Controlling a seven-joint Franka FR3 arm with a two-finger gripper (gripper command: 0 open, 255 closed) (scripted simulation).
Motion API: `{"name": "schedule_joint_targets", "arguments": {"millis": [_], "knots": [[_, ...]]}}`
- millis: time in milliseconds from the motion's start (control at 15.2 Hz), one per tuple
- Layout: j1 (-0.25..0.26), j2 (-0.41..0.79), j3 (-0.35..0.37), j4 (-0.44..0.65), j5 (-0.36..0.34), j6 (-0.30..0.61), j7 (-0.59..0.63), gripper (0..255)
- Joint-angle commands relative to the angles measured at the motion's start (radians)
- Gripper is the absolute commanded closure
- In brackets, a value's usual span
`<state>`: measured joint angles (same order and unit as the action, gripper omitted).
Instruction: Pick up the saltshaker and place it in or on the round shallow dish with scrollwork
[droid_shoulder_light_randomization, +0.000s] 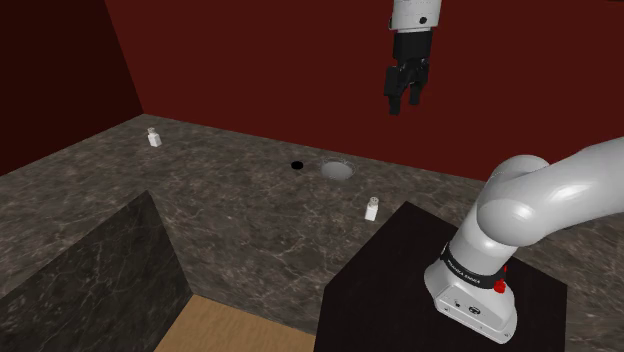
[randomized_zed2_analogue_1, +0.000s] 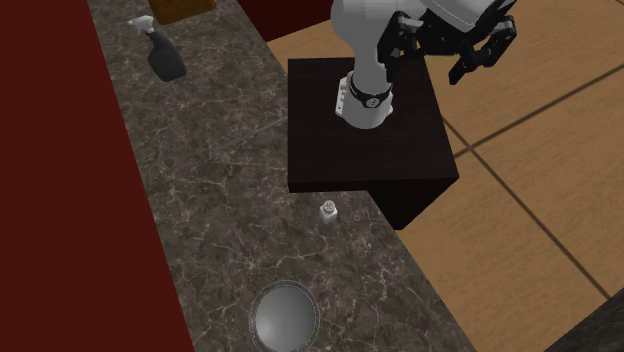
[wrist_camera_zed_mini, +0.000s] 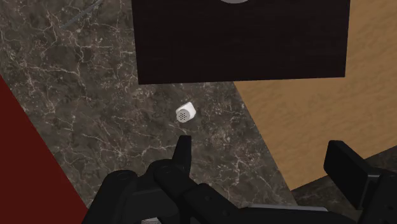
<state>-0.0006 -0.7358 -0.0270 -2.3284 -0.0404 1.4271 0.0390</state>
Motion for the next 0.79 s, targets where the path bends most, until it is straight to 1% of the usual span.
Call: {"name": "schedule_joint_targets", "arguments": {"millis": [0,396,726], "knots": [[0.0,0.0,0.0,0.0,0.0,0.0,0.0,0],[-0.021,-0.041,-0.053,-0.219,-0.039,0.217,-0.044,0],[-0.046,-0.024,-0.105,-0.371,-0.076,0.418,-0.082,0]]}}
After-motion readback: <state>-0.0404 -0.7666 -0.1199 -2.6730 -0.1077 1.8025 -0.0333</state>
